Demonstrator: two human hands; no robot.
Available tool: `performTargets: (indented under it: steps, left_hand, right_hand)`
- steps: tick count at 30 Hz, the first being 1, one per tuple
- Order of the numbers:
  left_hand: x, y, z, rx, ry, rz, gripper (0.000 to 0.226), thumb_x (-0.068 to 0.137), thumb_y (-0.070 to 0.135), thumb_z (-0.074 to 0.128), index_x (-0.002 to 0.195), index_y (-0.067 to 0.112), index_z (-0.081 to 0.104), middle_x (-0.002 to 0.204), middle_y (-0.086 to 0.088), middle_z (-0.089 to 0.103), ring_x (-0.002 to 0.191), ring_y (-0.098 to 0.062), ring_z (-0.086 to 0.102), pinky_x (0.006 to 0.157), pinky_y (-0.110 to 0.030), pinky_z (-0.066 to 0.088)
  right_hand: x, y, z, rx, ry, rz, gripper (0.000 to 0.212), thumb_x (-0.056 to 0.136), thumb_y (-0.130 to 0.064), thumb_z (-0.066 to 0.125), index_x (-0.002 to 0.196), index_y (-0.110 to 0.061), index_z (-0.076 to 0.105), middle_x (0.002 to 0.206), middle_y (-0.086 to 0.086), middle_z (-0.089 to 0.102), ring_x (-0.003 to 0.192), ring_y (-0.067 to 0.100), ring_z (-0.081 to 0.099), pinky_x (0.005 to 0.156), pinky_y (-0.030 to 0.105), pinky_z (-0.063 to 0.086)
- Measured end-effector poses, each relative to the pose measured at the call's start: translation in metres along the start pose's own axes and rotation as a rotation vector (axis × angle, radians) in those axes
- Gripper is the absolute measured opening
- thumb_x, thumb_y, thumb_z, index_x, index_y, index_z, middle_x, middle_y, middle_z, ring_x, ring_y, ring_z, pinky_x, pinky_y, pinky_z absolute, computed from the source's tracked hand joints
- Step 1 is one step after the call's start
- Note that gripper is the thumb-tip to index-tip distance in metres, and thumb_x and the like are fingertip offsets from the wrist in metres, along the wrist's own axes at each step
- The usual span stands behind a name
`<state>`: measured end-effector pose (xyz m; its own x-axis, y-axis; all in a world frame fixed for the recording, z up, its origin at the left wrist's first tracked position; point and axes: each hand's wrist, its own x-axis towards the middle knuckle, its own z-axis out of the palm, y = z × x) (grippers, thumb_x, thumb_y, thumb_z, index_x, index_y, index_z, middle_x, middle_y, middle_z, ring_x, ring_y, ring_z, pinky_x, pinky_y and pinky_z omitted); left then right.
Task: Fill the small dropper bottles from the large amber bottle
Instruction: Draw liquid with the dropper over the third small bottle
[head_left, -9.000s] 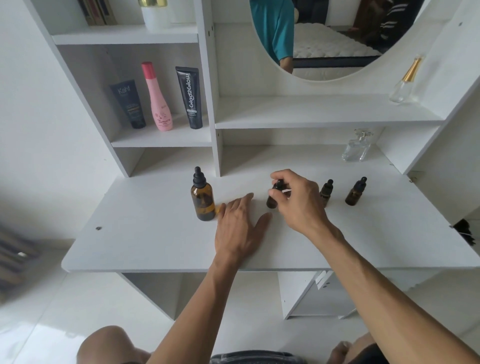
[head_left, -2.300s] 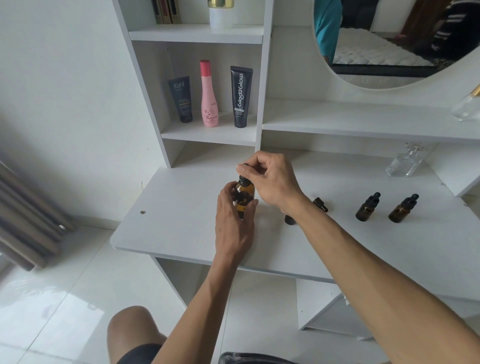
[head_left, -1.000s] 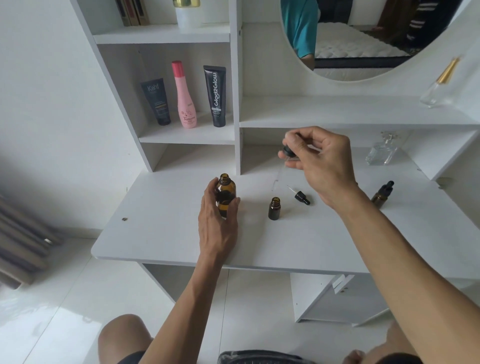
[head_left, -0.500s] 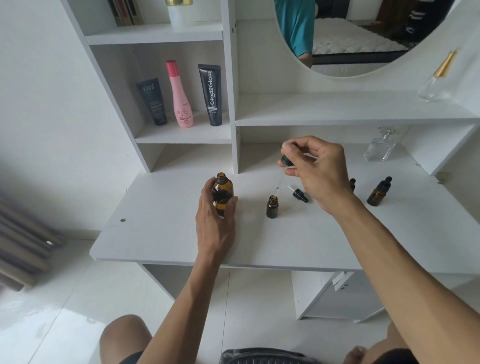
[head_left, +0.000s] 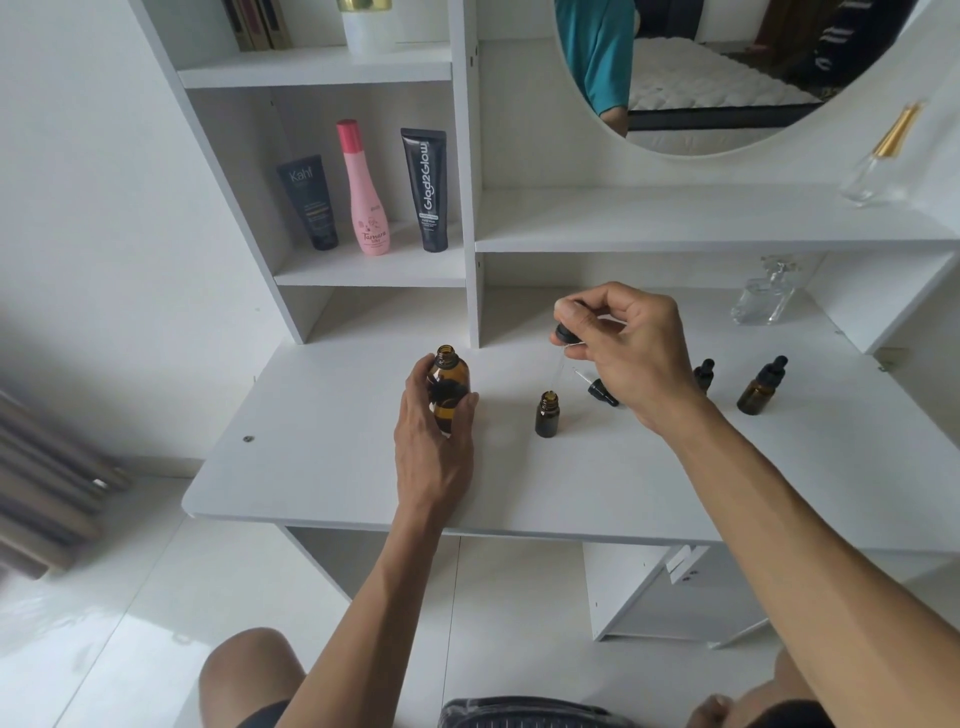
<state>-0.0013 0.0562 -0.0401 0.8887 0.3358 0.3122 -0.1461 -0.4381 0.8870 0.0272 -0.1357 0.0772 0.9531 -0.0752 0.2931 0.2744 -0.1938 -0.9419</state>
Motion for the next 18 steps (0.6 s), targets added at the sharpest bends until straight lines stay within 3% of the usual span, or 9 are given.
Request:
performTargets:
  steps: [5, 10, 18]
  left_hand:
    - [0.0003, -0.0006, 0.0004, -0.006, -0.005, -0.006, 0.052, 0.097, 0.035, 0.062, 0.142, 0.045, 0.038, 0.125, 0.006, 0.066, 0.103, -0.024, 0.07, 0.087, -0.033, 0.055]
    - [0.0006, -0.0003, -0.0004, -0.008, -0.002, -0.014, 0.053, 0.095, 0.039, 0.061, 0.142, 0.046, 0.037, 0.126, 0.006, 0.066, 0.104, -0.023, 0.069, 0.092, -0.047, 0.056]
    - [-0.0001, 0.0008, -0.0011, -0.018, -0.002, -0.017, 0.053, 0.094, 0.039, 0.061, 0.142, 0.045, 0.038, 0.128, 0.005, 0.065, 0.106, -0.023, 0.068, 0.094, -0.047, 0.055]
  right_hand:
    - [-0.0004, -0.0013, 0.0013, -0.037, -0.009, -0.025, 0.013, 0.091, -0.022, 0.073, 0.085, -0.01, 0.074, 0.078, 0.008, 0.074, 0.077, 0.018, 0.076, 0.072, 0.036, 0.063]
    - [-0.0009, -0.0031, 0.002, -0.069, -0.015, -0.037, 0.017, 0.091, -0.023, 0.073, 0.086, -0.007, 0.073, 0.077, 0.009, 0.074, 0.075, 0.016, 0.075, 0.072, 0.034, 0.063]
    - [-0.0003, -0.0076, 0.0033, -0.105, -0.012, -0.066, 0.017, 0.09, -0.024, 0.073, 0.083, -0.009, 0.072, 0.074, 0.008, 0.074, 0.074, 0.018, 0.075, 0.07, 0.031, 0.063]
